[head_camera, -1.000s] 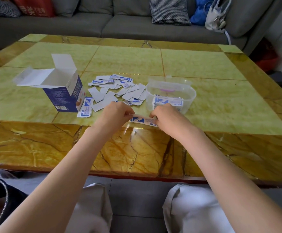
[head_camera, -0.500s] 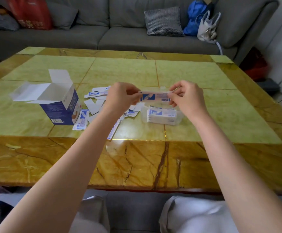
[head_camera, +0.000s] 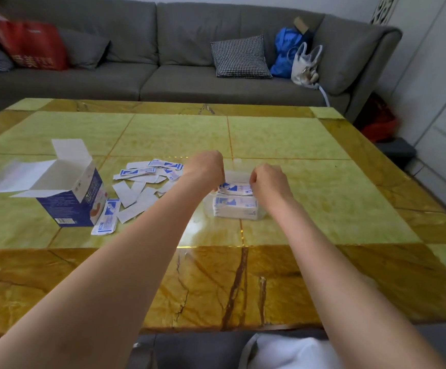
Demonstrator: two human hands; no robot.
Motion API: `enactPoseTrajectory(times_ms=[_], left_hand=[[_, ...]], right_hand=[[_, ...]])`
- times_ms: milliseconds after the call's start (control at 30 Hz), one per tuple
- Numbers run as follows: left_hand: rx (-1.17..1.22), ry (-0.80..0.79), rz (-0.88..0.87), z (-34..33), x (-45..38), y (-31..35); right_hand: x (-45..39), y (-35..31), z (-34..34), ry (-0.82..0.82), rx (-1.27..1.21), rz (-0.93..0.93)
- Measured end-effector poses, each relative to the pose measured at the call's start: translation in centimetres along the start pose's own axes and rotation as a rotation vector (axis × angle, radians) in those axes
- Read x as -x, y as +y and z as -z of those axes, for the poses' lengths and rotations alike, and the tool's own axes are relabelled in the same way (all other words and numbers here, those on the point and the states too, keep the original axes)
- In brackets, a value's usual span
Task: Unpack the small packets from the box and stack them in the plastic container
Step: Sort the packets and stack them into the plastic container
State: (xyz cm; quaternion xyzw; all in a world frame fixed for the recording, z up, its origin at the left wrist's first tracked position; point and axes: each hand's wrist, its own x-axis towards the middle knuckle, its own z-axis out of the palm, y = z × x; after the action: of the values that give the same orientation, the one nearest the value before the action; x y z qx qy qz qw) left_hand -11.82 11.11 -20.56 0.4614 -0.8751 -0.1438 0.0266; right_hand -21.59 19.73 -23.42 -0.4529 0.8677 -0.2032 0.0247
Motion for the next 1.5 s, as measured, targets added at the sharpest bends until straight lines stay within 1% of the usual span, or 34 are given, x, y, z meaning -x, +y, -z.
enactPoseTrajectory(times_ms=[167,300,400,533,633,733,867,1000,1067,1200,1333,1400,1500], left_hand=[[-0.121,-0.098,-0.024,-0.7,-0.4,-0.2],[-0.221,-0.113,-0.012,-0.8,-0.8,0.0],[-0.248,-0.16,-0.003,-0.6,-1.1,0.3],[-0.262,-0.237,0.014,-0.4,-1.3,0.5],[-0.248,-0.319,0.022,-0.2,-1.3,0.8],[-0.231,-0.352,0.028,0.0,-1.2,1.0],[-0.204,-0.341,0.042,0.1,-1.1,1.0],[-0.196,-0.253,0.042,0.3,-1.0,1.0],[-0.197,-0.267,0.042,0.5,-0.9,1.1],[-0.217,-0.345,0.05,0.2,-0.7,1.5],[-0.189,-0.346,0.056,0.1,-0.5,1.4],[-0.172,-0.323,0.061,0.5,-0.4,1.4],[-0.106,-0.211,0.042,1.5,-0.2,1.1]], right_hand=[[0.3,-0.1,-0.2,-0.03,0.074,0.062],[0.6,-0.6,0.2,-0.058,0.097,0.08],[0.7,-0.8,0.7,-0.087,0.12,0.075],[0.5,-1.2,1.4,-0.163,0.123,0.049],[0.1,-1.7,1.6,-0.261,0.14,0.025],[-0.3,-2.1,1.5,-0.352,0.148,-0.02],[-0.5,-2.3,1.8,-0.39,0.154,-0.033],[-0.8,-2.4,2.6,-0.375,0.168,-0.039],[-0.9,-2.5,2.8,-0.389,0.188,-0.042],[-0.9,-2.8,2.7,-0.417,0.219,-0.042],[-0.7,-2.9,2.8,-0.418,0.239,-0.035],[-0.6,-3.1,3.1,-0.407,0.251,-0.026],[-0.3,-3.8,4.1,-0.34,0.267,-0.017]])
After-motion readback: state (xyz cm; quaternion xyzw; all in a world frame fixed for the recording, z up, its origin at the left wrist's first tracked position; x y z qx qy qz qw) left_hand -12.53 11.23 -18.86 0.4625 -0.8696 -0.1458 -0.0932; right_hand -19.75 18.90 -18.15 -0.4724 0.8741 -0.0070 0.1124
